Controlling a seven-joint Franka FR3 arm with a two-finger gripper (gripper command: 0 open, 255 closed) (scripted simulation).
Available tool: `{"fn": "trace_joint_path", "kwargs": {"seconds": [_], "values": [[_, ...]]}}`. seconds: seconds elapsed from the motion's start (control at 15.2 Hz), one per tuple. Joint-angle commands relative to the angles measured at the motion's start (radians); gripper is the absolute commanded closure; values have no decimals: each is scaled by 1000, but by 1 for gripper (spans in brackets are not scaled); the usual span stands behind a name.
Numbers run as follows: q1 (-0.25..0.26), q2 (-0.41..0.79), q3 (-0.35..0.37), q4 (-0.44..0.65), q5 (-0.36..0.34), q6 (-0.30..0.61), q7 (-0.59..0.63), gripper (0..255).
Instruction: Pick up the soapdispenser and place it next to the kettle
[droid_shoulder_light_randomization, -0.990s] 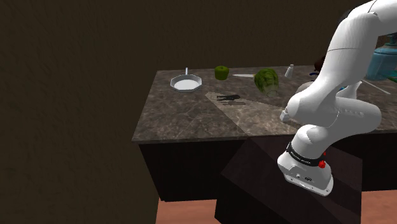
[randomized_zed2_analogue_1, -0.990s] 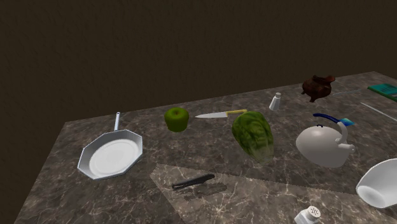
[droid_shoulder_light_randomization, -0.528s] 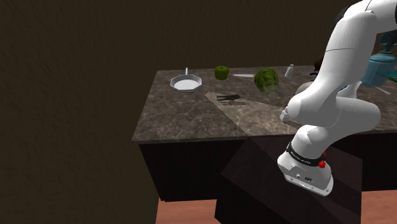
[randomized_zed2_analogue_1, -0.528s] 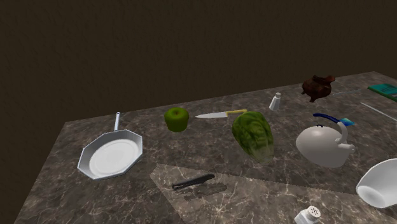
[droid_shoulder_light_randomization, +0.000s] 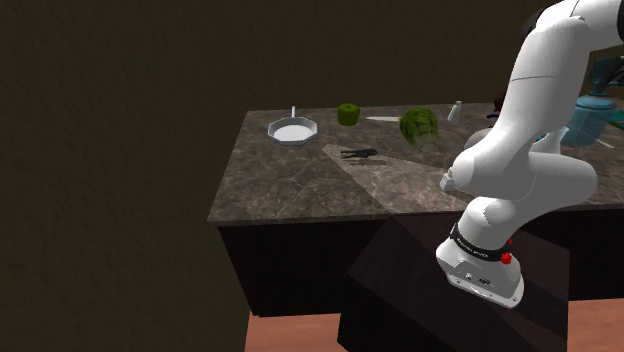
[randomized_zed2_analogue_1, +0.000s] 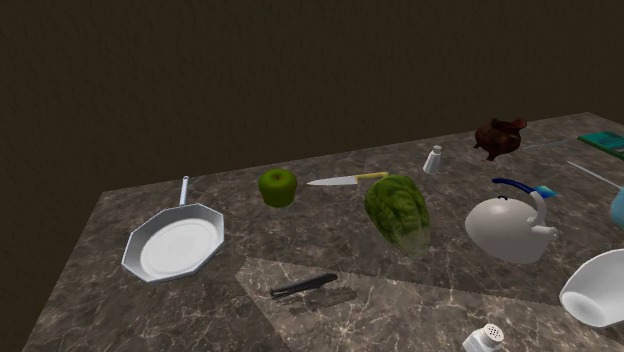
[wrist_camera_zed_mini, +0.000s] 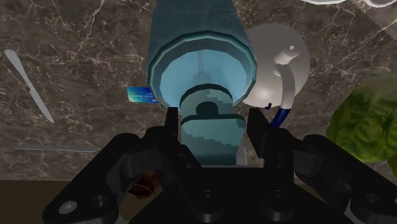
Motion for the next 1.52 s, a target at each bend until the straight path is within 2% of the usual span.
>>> {"fn": "trace_joint_path", "kwargs": {"seconds": [0.0,0.66,1.45], "values": [[7,1,1,-28,4,26,-11,255],[29,19,16,-143,35,136,-62,255],[23,66,56,-241,99,250,-130,255]]}}
